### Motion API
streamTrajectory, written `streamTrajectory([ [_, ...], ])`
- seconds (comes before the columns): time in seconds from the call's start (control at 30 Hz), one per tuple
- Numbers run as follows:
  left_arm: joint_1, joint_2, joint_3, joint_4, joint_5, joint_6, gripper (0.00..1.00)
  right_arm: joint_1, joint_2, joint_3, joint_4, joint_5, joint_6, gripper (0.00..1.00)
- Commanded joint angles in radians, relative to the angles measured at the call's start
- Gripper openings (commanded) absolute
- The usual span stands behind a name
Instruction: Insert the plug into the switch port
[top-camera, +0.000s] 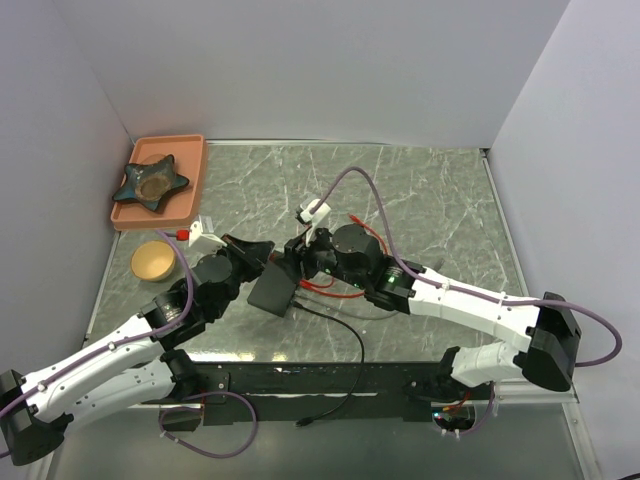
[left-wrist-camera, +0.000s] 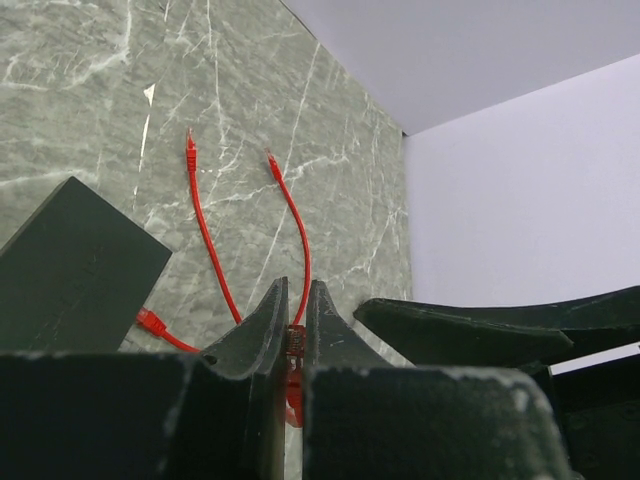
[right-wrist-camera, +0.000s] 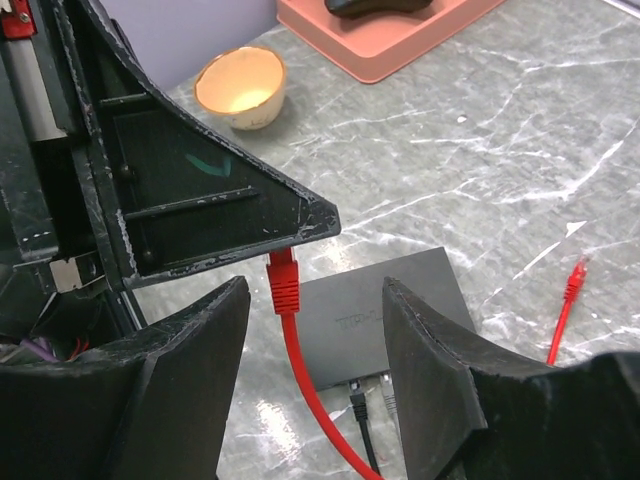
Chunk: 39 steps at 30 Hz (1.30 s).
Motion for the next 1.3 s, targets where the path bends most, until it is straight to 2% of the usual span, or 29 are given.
streamTrajectory([
  [0.0, -0.001, -0.010, 0.041, 0.000, -0.029, -0.005, 0.01, 0.013, 0.031, 0.058, 0.009, 0.013, 0.008, 0.63],
  [0.23, -0.001, -0.009, 0.041, -0.003, -0.038, -0.002, 0.01, 0.014, 0.065, 0.076, -0.014, -0.001, 0.013, 0.61],
  [0.53, -0.001, 0.008, 0.049, 0.006, -0.034, 0.007, 0.01, 0.016, 0.079, 0.066, -0.005, -0.001, 0.024, 0.36],
  [0.8, -0.001, 0.013, 0.053, 0.000, -0.032, 0.012, 0.01, 0.014, 0.094, 0.078, -0.008, -0.019, 0.030, 0.38],
  [0.83, -0.001, 0.013, 0.053, -0.002, -0.034, 0.010, 0.01, 0.014, 0.094, 0.076, -0.007, -0.019, 0.031, 0.36],
  [0.9, -0.001, 0.010, 0.052, 0.000, -0.034, 0.009, 0.01, 0.016, 0.097, 0.075, -0.005, -0.019, 0.031, 0.21],
  [0.93, -0.001, 0.007, 0.050, 0.000, -0.032, 0.010, 0.01, 0.014, 0.097, 0.073, -0.007, -0.016, 0.033, 0.09],
  [0.97, -0.001, 0.008, 0.050, 0.000, -0.032, 0.010, 0.01, 0.014, 0.099, 0.075, -0.007, -0.015, 0.034, 0.04],
  [1.03, -0.001, 0.005, 0.049, -0.003, -0.034, 0.010, 0.01, 0.014, 0.094, 0.069, -0.004, -0.001, 0.037, 0.00],
  [1.1, -0.001, 0.004, 0.049, -0.008, -0.038, 0.010, 0.01, 0.014, 0.086, 0.063, 0.000, 0.004, 0.040, 0.00],
  [1.2, 0.001, 0.002, 0.049, -0.012, -0.041, 0.010, 0.06, 0.014, 0.073, 0.052, 0.001, 0.022, 0.037, 0.00],
  [1.27, -0.001, 0.002, 0.047, -0.015, -0.044, 0.010, 0.14, 0.013, 0.065, 0.040, 0.004, 0.033, 0.036, 0.00],
])
